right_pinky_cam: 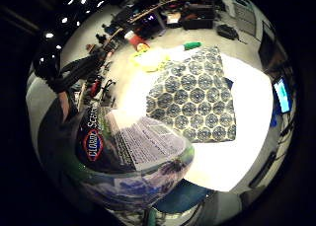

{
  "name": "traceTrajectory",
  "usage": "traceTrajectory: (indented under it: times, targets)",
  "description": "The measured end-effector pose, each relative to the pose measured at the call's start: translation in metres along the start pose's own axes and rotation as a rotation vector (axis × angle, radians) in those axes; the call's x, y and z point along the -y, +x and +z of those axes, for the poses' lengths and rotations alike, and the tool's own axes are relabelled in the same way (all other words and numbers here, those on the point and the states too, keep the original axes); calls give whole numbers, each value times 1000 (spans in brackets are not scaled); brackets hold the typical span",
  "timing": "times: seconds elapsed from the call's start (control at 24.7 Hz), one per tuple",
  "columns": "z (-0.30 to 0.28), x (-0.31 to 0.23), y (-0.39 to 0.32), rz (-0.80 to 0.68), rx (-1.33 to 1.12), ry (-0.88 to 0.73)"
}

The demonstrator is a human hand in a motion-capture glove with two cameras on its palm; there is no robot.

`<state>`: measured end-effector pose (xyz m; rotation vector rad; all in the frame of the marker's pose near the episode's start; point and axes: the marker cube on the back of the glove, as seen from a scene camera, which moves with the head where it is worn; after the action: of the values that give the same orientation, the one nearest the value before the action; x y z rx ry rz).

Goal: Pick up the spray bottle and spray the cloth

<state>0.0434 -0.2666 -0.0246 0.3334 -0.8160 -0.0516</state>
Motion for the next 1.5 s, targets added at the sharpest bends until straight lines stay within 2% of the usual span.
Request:
traceTrajectory:
  times: [0.32,0.61,1.09,1.5]
  targets:
    - [21,16,-24,-81,149,51]
    - [76,58,-17,-61,291,83]
    - [144,109,49,-54,214,45]
    - [162,112,78,-27,167,-28]
